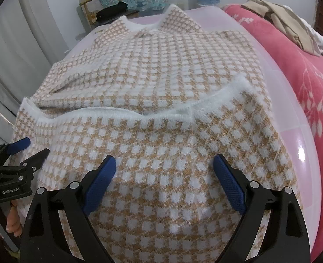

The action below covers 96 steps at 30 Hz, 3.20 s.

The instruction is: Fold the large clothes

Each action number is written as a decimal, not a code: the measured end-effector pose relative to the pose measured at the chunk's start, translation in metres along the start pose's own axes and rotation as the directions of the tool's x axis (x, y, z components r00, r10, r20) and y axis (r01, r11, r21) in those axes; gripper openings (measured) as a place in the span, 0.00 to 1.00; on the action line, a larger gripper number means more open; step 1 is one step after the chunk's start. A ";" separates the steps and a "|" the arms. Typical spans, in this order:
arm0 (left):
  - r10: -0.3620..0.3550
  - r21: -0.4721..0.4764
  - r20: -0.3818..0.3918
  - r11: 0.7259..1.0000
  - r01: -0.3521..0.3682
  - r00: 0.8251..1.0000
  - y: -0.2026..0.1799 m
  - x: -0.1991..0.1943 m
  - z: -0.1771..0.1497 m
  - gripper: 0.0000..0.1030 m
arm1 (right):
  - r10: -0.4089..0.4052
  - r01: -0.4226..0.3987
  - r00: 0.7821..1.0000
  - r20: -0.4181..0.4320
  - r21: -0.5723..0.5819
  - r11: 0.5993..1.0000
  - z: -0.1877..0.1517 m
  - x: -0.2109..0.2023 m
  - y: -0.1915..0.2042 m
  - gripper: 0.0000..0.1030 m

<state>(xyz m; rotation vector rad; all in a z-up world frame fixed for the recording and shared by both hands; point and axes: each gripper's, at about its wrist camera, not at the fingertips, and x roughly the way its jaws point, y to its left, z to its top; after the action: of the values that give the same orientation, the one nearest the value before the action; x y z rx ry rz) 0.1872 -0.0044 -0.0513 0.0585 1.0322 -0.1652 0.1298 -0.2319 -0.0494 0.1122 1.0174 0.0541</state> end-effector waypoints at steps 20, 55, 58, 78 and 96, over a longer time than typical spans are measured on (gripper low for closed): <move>-0.001 0.006 0.016 1.000 0.001 1.000 0.000 -0.001 -0.002 0.95 | 0.002 -0.002 1.000 0.003 -0.001 1.000 0.000 0.000 -0.001 0.84; -0.003 0.007 0.019 1.000 0.003 1.000 0.000 0.000 -0.003 0.95 | 0.002 -0.002 1.000 0.007 0.000 1.000 0.001 -0.001 0.000 0.85; -0.004 0.007 0.020 1.000 0.004 1.000 0.001 0.000 -0.003 0.95 | 0.002 -0.002 1.000 0.007 0.000 1.000 0.001 -0.001 0.000 0.85; -0.009 0.013 -0.011 1.000 0.009 1.000 0.000 -0.001 0.001 0.95 | 0.007 -0.007 1.000 -0.004 0.002 1.000 0.002 0.000 0.001 0.85; -0.081 0.034 0.165 0.996 0.076 0.983 0.019 -0.053 0.087 0.95 | 0.155 -0.155 0.988 -0.001 -0.026 0.988 0.093 -0.030 -0.007 0.85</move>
<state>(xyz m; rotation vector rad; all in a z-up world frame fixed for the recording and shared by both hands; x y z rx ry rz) 0.2383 0.0093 0.0380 0.0287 0.8655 -0.2524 0.1931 -0.2480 0.0233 0.1678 1.0055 0.2091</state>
